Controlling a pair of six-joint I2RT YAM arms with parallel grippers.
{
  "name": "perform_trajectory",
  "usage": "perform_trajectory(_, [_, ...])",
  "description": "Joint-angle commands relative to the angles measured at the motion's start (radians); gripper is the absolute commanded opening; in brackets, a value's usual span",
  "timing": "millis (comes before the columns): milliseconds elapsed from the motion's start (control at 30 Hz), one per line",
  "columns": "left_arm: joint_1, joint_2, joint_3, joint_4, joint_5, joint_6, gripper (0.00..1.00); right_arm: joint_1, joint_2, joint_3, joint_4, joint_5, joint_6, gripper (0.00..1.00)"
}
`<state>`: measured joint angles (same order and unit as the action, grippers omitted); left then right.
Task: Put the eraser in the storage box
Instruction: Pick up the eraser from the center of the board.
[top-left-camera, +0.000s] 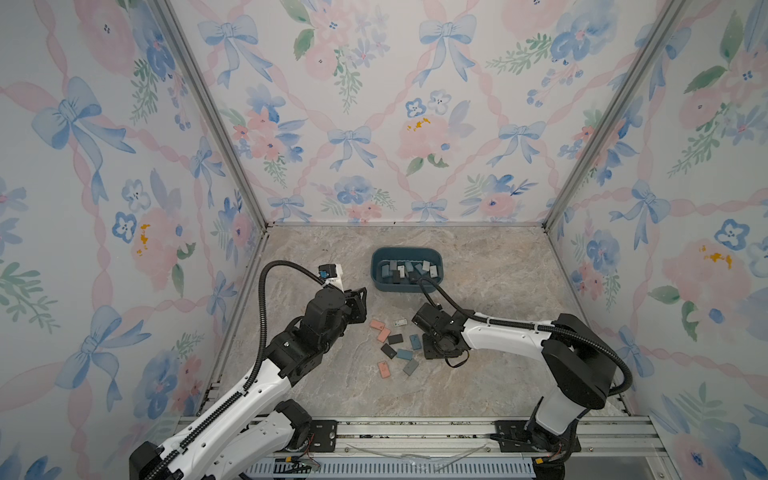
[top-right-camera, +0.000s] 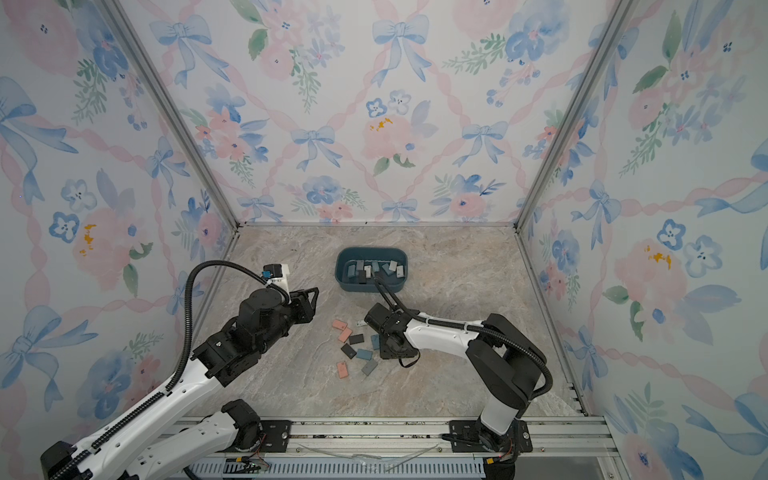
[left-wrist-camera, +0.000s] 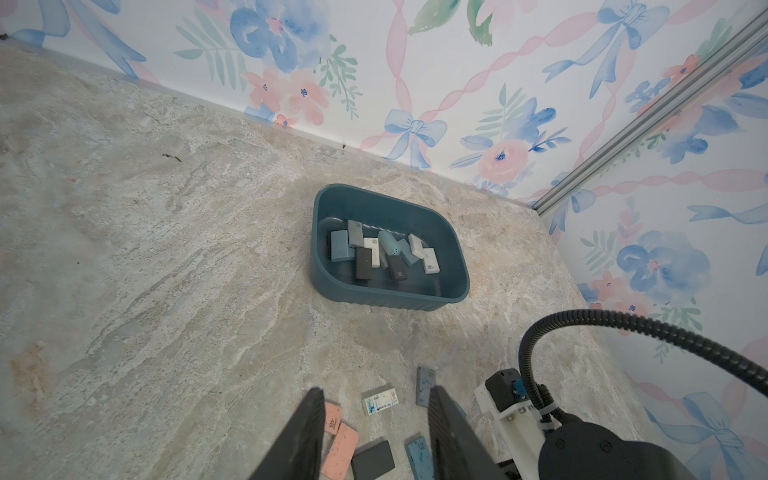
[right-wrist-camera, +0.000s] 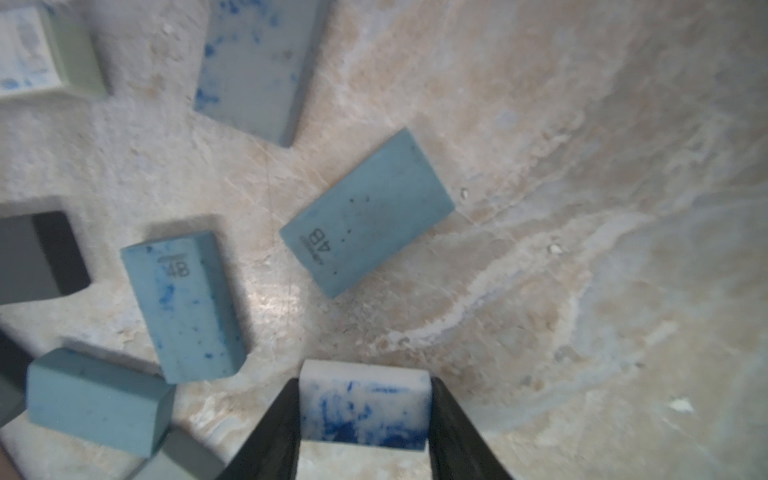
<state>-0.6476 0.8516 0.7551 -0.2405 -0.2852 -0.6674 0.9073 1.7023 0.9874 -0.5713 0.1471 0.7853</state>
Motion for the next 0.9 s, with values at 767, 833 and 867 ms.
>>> perform_trajectory(767, [0.001,0.031,-0.011,0.013,-0.027,-0.016,0.44,-0.06,-0.094,0.144,-0.111,0.026,-0.106,0.49])
perform_trajectory(833, [0.001,0.035,-0.011,0.012,-0.029,-0.016,0.44,-0.079,-0.089,0.178,-0.113,0.019,-0.131,0.49])
perform_trajectory(867, [0.002,0.035,-0.011,0.013,-0.029,-0.016,0.44,-0.089,-0.086,0.196,-0.114,0.019,-0.142,0.49])
